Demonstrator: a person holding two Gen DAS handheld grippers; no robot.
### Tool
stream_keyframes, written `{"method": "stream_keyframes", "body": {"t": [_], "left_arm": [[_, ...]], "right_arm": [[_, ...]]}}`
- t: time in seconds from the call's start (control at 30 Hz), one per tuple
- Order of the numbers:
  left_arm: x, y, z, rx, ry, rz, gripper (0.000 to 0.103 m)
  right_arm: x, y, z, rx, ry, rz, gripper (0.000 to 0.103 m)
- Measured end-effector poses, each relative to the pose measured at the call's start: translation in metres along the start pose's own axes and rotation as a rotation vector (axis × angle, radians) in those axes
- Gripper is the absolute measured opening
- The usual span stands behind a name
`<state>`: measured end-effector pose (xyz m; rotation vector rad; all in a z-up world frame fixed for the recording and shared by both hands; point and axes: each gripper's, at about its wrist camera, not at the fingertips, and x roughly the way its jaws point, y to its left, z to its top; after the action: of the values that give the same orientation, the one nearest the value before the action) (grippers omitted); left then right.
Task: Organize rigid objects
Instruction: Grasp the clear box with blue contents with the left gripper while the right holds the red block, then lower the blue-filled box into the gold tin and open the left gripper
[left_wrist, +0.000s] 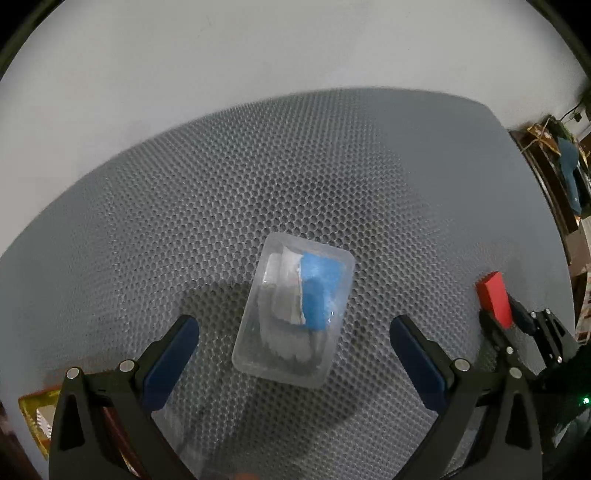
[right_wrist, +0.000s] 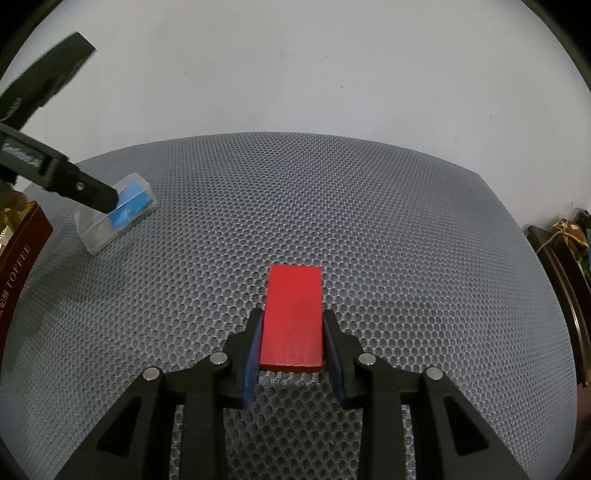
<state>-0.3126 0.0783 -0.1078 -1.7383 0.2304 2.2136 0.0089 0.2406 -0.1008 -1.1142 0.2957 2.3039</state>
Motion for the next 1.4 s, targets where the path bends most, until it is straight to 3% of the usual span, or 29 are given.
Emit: {"method": "stream_keyframes", "body": {"t": [0.23,0.27,0.33,0.4,0.47,0.5,0.7,0.83,1.0,1.2,1.4], "left_arm": [[0.014,-0.002,0.003,-0.023,-0.042,0.030,0.099],[0.016,-0.003,0.001,-0.026,-0.048,0.057,0.096],[0.025,-0.004,-0.003,-0.033,-0.037,0.101,0.079],[0.024,-0.003,-0.006,-0.064,-0.061,0.091,0.075],[0.021,-0.003,-0.006,-0.088,-0.070,0.092,0.057],[0.020,-0.003,-0.006,-0.099,-0.071,0.100,0.055],[0.013,-0.005,-0.014,-0.187,-0.071,0.142,0.055],[0.003,-0.007,-0.030,-0.238,-0.072,0.125,0.055],[-0.020,-0.024,-0.051,-0.186,-0.104,0.213,0.055],[-0.038,-0.066,-0.059,-0.217,-0.146,0.195,0.055],[-0.060,-0.074,-0.075,-0.245,-0.186,0.184,0.055]], "right_arm": [[0.013,-0.008,0.002,0.002,0.001,0.003,0.032],[0.013,-0.007,0.002,0.001,0.001,0.002,0.032],[0.012,-0.007,0.002,0.002,0.001,0.002,0.032],[0.013,-0.011,0.003,0.001,0.001,0.001,0.032],[0.016,-0.014,0.005,0.000,0.001,0.000,0.032],[0.016,-0.013,0.006,-0.001,0.001,-0.001,0.032],[0.019,-0.011,0.006,-0.003,0.002,-0.003,0.032],[0.038,-0.007,0.009,-0.011,0.002,-0.010,0.032],[0.043,-0.004,0.009,-0.013,0.002,-0.011,0.032],[0.044,-0.001,0.010,-0.019,0.002,-0.018,0.032],[0.041,0.002,0.010,-0.023,0.001,-0.025,0.032]]}}
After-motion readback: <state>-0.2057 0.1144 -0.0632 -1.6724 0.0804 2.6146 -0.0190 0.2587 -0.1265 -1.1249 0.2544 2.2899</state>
